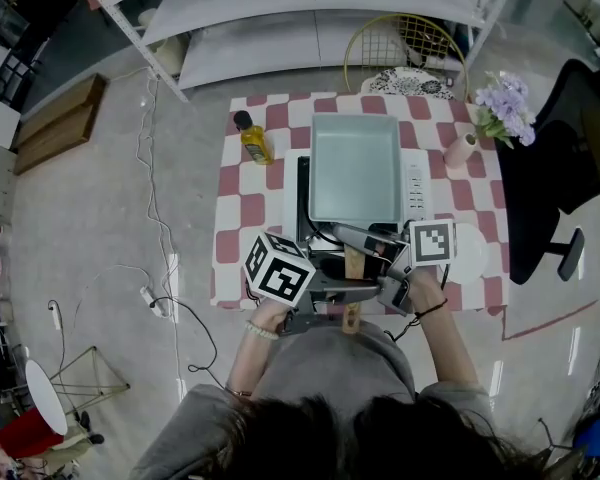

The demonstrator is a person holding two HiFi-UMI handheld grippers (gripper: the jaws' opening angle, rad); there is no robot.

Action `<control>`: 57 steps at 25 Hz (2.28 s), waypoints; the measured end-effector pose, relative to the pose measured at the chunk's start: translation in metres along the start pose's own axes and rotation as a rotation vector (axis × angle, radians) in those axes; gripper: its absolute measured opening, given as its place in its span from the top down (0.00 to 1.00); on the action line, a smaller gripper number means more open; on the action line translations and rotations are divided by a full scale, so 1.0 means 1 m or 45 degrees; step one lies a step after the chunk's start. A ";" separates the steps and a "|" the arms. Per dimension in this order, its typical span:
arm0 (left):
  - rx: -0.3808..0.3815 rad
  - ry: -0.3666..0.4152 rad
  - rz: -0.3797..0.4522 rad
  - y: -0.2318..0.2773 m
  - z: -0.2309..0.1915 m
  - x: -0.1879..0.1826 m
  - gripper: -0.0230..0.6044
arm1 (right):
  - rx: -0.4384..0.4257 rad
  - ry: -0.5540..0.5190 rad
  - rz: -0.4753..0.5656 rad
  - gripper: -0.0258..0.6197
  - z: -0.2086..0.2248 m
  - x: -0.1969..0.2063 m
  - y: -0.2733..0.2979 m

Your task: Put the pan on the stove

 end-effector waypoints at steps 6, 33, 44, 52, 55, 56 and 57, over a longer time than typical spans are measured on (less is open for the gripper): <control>-0.006 -0.043 -0.002 -0.004 -0.008 0.003 0.65 | 0.017 0.044 -0.010 0.67 0.011 0.004 0.005; 0.012 -0.176 -0.013 -0.001 -0.022 0.016 0.65 | 0.088 0.149 -0.037 0.67 0.038 0.017 0.001; 0.018 -0.197 -0.017 -0.001 -0.025 0.019 0.65 | 0.079 0.148 -0.043 0.67 0.041 0.019 0.002; 0.022 -0.193 -0.026 0.000 -0.029 0.022 0.65 | 0.094 0.161 -0.032 0.67 0.045 0.022 -0.001; 0.018 -0.194 -0.029 0.000 -0.029 0.023 0.65 | 0.064 0.142 -0.034 0.67 0.043 0.021 0.000; 0.015 -0.194 -0.030 0.000 -0.029 0.023 0.65 | 0.062 0.143 -0.033 0.67 0.043 0.021 0.000; 0.013 -0.194 -0.032 0.000 -0.030 0.024 0.65 | 0.064 0.147 -0.032 0.67 0.044 0.022 0.000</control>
Point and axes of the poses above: the fingertips, and each gripper's own axes: y forward along the fingers, z to its right, x out of its underside, the point moved 10 cm from there along -y, backward along the fingers, and after that the axes turned 9 degrees about z, right-handed, at the moved point
